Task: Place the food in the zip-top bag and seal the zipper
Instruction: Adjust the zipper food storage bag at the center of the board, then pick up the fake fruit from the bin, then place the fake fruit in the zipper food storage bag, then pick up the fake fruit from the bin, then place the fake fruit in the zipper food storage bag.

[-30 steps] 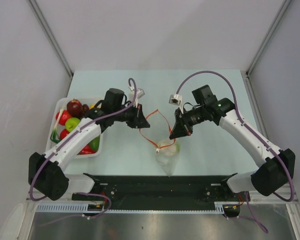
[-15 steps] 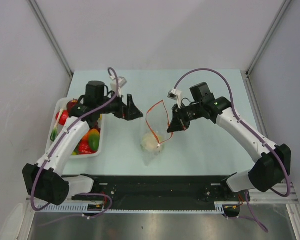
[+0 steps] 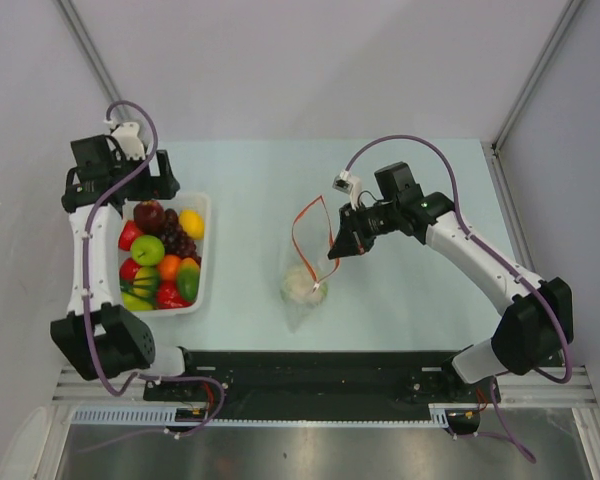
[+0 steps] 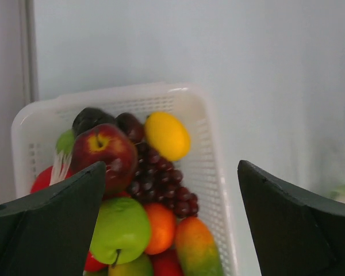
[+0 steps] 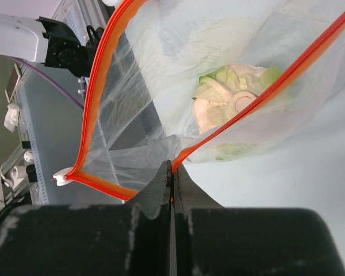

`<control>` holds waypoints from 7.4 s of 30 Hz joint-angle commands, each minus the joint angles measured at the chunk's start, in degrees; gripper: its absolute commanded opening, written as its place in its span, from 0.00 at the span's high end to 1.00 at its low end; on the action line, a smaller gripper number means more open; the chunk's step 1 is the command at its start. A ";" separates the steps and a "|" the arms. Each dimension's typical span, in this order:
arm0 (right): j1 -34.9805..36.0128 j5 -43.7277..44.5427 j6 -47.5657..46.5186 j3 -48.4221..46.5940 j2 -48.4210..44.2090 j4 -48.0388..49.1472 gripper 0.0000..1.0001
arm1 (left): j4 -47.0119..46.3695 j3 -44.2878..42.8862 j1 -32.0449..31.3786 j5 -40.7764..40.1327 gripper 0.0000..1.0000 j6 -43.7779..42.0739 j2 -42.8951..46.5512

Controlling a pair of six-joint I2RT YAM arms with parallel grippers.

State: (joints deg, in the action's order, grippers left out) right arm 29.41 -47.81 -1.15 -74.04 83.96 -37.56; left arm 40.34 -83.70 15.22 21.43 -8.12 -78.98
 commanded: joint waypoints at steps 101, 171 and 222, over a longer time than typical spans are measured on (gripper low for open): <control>-5.77 -8.35 9.06 -6.56 7.88 -0.85 1.00 | 13.63 4.69 5.93 0.72 0.00 -13.31 8.41; -3.39 -8.17 7.91 -4.18 5.25 0.29 1.00 | -2.36 -6.92 -45.80 5.55 0.34 5.48 2.08; -0.40 -6.33 2.45 -7.26 2.35 -1.11 1.00 | 19.70 17.23 -9.95 -4.45 0.09 -20.09 10.34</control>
State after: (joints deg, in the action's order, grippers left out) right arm 28.51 -54.22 0.36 -78.76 88.05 -39.88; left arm 58.65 -71.37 3.20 24.45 -24.43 -67.81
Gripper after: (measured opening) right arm 0.011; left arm 0.918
